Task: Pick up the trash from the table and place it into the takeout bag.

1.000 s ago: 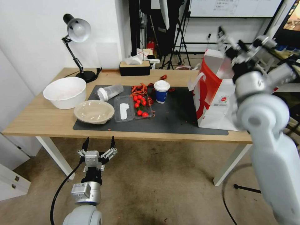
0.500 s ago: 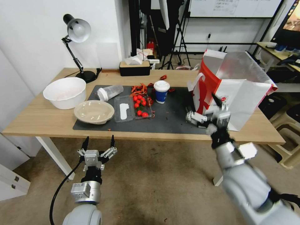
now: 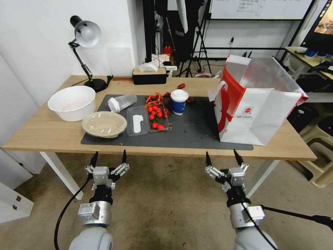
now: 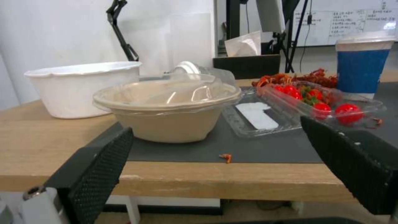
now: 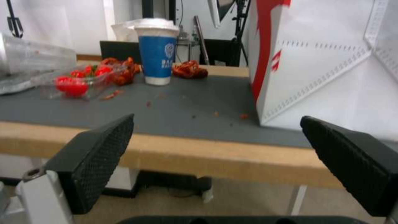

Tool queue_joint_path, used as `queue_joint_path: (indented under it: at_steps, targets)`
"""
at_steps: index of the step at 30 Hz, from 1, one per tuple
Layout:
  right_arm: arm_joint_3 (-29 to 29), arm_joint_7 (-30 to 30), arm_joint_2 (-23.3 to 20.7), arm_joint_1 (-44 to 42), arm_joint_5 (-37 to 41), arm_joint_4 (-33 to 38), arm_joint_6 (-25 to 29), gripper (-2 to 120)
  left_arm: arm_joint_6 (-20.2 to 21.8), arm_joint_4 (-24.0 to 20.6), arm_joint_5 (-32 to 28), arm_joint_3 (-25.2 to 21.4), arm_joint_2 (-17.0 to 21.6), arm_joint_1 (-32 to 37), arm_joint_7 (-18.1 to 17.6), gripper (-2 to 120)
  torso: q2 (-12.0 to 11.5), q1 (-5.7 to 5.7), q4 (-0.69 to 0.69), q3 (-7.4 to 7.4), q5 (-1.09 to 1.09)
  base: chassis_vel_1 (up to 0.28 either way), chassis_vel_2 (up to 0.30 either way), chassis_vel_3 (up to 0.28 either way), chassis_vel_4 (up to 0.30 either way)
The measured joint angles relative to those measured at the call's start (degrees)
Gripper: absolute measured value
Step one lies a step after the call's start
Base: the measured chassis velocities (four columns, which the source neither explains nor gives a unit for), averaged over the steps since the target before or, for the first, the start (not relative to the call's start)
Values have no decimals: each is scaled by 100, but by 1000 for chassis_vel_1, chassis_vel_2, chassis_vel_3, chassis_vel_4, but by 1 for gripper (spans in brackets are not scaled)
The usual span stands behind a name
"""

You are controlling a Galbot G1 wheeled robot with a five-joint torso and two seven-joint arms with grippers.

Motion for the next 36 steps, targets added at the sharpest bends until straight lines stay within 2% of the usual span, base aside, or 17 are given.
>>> queue_joint_path:
  at_steps: [9,15,21,29,30,33,36]
  targets:
    - [-93,9,31,120,101,58,-16,100,0,-1,2,-7,0,12,0,100,0,0,0,0,0,0,0,0,0]
    - [-328,60,-47,687,515,283,-416,100,0,-1,12,-18,0,15,-1,100,0,1,0,0,0,0,0,0,0]
    - [-628,67,-144,1442,1036,121,-791,100,2,-24,23,-16,0,13,-1,100,0,1,-1,1,1,0,0,0,0]
    - [-1438,244,-169,3255,1876,-784,-1235,100,2,-42,23,-42,0,14,0,100,0,1,1,1,-1,0,0,0,0]
    - [-1438,244,-169,3255,1876,-784,-1235,100,2,-42,23,-42,0,14,0,100,0,1,1,1,-1,0,0,0,0]
    - [-1847,381,-64,4002,2129,-1458,-1394,100,0,-42,24,-57,0,15,0,100,0,1,0,1,0,0,0,0,0]
    - [-2034,491,13,4386,2267,-1826,-1539,100,-1,-42,24,-70,-1,14,0,100,0,1,0,1,0,0,0,0,0]
